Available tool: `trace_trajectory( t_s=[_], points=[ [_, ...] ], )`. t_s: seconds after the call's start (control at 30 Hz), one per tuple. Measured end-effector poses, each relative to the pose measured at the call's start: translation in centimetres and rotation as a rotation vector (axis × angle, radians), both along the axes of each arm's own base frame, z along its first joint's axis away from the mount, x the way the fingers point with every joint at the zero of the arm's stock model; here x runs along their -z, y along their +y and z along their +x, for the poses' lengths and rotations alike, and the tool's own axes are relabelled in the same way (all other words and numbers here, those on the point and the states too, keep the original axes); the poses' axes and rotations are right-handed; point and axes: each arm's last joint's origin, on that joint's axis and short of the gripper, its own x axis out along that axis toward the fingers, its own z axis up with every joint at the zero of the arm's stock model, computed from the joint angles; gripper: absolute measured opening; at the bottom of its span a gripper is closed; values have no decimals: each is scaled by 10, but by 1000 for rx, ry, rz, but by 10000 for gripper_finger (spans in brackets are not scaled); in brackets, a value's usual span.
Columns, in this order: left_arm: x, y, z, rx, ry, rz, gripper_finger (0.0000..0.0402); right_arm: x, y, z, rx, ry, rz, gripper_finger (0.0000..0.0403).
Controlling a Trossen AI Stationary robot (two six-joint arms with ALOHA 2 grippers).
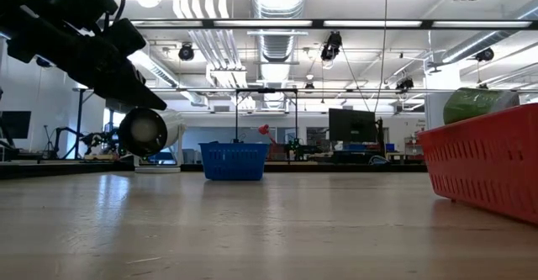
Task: Pick & Place Office items
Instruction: Put the purple charger adapter into the red bin
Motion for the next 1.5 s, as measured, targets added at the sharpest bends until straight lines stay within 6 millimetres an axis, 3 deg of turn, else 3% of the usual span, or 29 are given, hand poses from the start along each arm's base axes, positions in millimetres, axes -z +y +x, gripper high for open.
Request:
trace_trajectory(
  t_s=[0.3, 0.47, 0.7, 1.5],
  points=[
    [0, 0, 0, 2, -3, 4, 28, 45, 50, 39, -75, 315, -42, 128],
    [0, 0, 0, 11, -1, 20, 28, 72, 63, 60, -74, 456, -91, 128],
    [-1, 0, 0, 16, -5, 31, 28, 104, 70, 72, -58, 628, -173, 136],
    [-1, 0, 0, 18, -2, 34, 28, 126, 75, 76, -38, 603, -109, 148]
  ],
)
